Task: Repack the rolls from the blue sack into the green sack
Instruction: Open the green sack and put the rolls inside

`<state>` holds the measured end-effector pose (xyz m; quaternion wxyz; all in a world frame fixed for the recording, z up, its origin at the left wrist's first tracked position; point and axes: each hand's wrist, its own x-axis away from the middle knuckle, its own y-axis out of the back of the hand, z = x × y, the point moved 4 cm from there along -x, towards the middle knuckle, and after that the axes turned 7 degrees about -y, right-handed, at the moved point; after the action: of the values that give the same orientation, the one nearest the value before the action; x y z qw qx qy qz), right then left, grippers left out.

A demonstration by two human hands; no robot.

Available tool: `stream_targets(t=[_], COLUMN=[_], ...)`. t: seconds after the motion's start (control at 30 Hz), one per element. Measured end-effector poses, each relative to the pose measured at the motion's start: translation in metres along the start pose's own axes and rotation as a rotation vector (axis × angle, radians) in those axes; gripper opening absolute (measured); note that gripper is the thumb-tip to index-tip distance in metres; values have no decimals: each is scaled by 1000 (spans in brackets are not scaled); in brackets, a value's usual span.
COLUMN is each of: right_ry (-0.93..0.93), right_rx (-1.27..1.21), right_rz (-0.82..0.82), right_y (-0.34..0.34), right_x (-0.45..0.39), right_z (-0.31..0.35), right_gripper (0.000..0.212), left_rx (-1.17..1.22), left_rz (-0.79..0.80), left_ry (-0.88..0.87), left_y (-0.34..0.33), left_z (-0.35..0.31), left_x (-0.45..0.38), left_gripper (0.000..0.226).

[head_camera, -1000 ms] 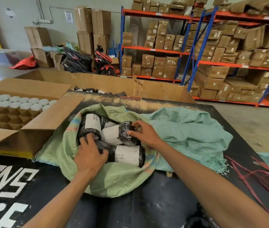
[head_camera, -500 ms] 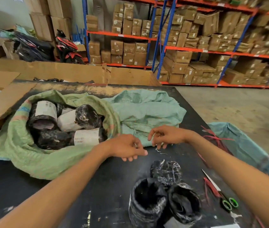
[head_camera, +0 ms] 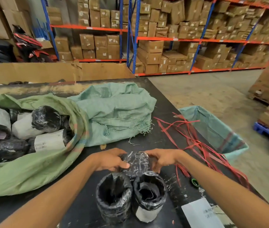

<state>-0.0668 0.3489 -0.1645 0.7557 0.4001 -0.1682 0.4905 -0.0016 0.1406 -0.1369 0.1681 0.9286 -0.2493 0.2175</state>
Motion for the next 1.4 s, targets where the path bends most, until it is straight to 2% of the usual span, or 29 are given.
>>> stream_targets(t=[0.07, 0.17, 0.23, 0.27, 0.33, 0.37, 0.5, 0.67, 0.8, 0.97, 1.1, 1.2, 1.3, 1.4], right_ry=[-8, -43, -22, 7, 62, 72, 101, 97, 74, 71, 193, 261, 352, 461], right_rx=[-17, 29, -9, -53, -147, -189, -376, -727, -718, -690, -792, -733, -630, -535], right_rz=[-5, 2, 30, 28, 13, 7, 58, 120, 113, -45, -248, -358, -373, -302], right_y=[-8, -9, -7, -7, -6, -5, -1, -3, -4, 16, 47, 62, 64, 47], right_x=[-11, -21, -24, -24, -25, -27, -25, -30, -26, -15, -10, -4, -17, -40], right_z=[-7, -12, -9, -6, -3, -5, -5, -3, 5, 21, 56, 110, 177, 248], right_gripper=[77, 90, 80, 71, 63, 65, 63, 75, 55, 48, 36, 35, 30, 31], left_rx=[120, 281, 354, 386, 463, 524, 688, 735, 724, 706, 626, 546, 361, 201], left_rz=[-31, -76, -120, -141, -162, -155, -165, -181, -202, -291, -502, -780, -1142, -1458], left_ry=[35, 65, 41, 41, 42, 36, 11, 16, 10, -87, -221, -322, -408, -357], left_y=[8, 18, 21, 22, 21, 21, 24, 18, 21, 52, 86, 116, 149, 172], left_z=[12, 25, 28, 30, 31, 32, 39, 40, 41, 32, 5, -11, -1, 30], left_x=[-4, -6, -7, -6, -1, 1, 6, 5, 6, 19, 48, 82, 130, 179], left_gripper=[42, 61, 66, 66, 49, 41, 35, 35, 38, 40, 21, 7, 11, 26])
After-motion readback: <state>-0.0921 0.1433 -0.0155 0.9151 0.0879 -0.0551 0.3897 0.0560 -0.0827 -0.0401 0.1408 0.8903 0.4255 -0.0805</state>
